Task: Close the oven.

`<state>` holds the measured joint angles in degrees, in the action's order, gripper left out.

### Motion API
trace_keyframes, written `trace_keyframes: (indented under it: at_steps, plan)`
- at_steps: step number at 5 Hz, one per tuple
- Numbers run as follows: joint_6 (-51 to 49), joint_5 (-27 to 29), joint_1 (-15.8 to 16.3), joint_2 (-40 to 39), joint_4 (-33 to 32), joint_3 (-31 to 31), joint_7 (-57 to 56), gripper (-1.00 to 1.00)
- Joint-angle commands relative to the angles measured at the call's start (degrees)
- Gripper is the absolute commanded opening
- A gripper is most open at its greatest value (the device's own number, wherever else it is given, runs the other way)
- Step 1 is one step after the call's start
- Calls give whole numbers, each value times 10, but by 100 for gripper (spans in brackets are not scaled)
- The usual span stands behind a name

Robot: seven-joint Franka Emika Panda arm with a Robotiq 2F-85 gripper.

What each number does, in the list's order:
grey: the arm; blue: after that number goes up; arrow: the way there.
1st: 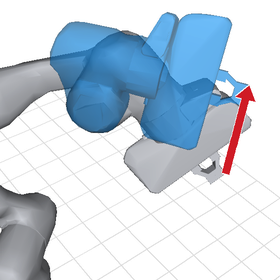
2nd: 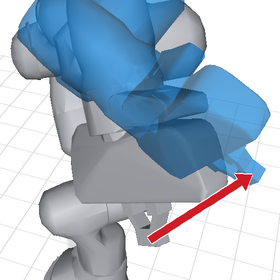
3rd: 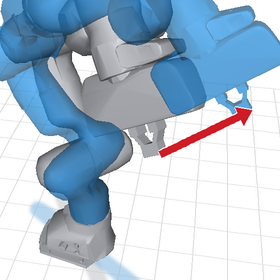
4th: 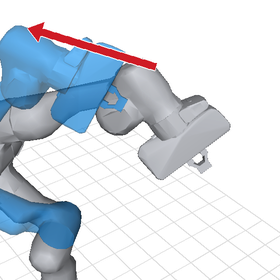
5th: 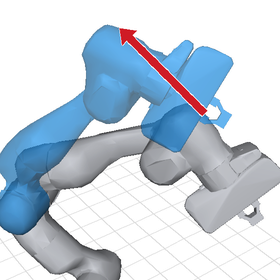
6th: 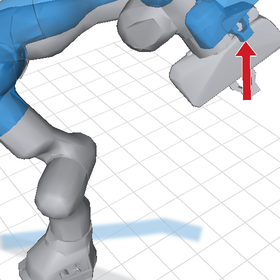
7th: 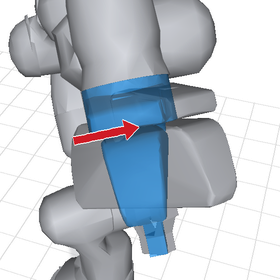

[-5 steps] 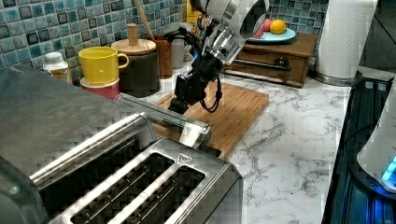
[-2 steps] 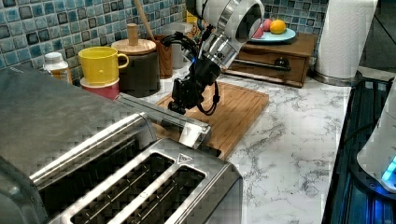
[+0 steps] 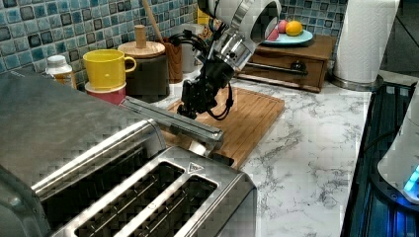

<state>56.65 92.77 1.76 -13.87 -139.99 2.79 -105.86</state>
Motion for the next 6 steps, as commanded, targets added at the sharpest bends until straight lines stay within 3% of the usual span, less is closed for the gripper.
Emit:
trace_keyframes:
  at_steps: [1,3,4,5,6]
  plan:
    - [33,-153,81,122,80,84,144,-100]
    - [130,-401,91,135,80,136,362,-100]
    - [143,-595,85,142,78,144,551,-100]
    - [104,-741,60,159,97,162,700,-100]
    - [66,-906,142,165,128,87,851,-100]
